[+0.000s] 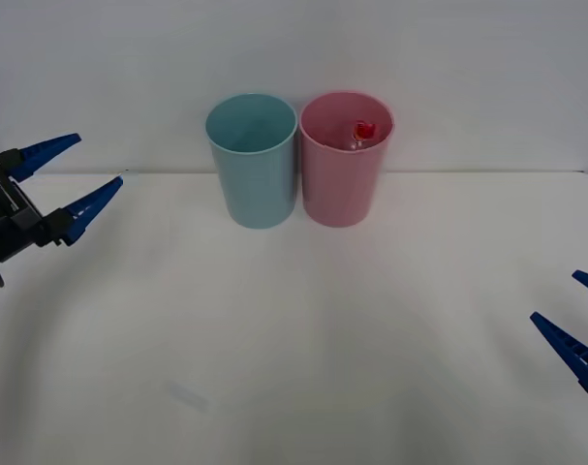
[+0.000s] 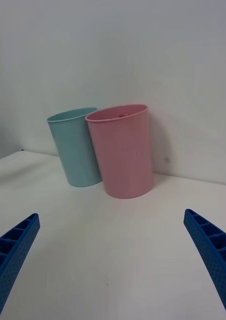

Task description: Grasp the object on the table and drop it into the matching bin: aluminum can to the light blue bin, PET bottle to the pink bin.

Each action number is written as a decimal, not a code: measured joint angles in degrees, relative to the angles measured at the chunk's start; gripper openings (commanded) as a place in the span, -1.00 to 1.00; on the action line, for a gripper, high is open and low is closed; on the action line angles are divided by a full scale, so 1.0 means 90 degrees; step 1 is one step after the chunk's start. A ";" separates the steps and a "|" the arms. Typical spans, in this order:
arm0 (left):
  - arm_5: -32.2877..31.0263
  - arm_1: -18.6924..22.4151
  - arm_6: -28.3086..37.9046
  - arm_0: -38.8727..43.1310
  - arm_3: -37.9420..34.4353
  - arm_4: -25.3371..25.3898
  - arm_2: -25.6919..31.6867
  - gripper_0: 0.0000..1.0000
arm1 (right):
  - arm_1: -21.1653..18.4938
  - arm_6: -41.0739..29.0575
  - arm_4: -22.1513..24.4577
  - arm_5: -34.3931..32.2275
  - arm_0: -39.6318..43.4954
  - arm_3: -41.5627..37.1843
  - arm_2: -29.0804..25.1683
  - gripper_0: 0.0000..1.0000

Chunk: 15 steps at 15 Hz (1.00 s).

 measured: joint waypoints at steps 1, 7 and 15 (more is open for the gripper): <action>-0.0002 0.0094 -0.0248 0.0203 -0.0031 0.0011 0.0085 1.00 | 0.0000 -0.0001 0.0000 0.0000 0.0000 0.0000 0.0000 1.00; -0.0058 0.0258 -0.1169 0.1460 -0.0317 0.0211 0.0568 1.00 | 0.0000 -0.0001 0.0000 0.0000 0.0000 0.0000 0.0000 1.00; -0.0297 0.0529 -0.0077 0.3102 -0.1276 0.1104 0.0980 1.00 | 0.0000 0.0000 0.0000 0.0000 0.0000 0.0000 0.0000 1.00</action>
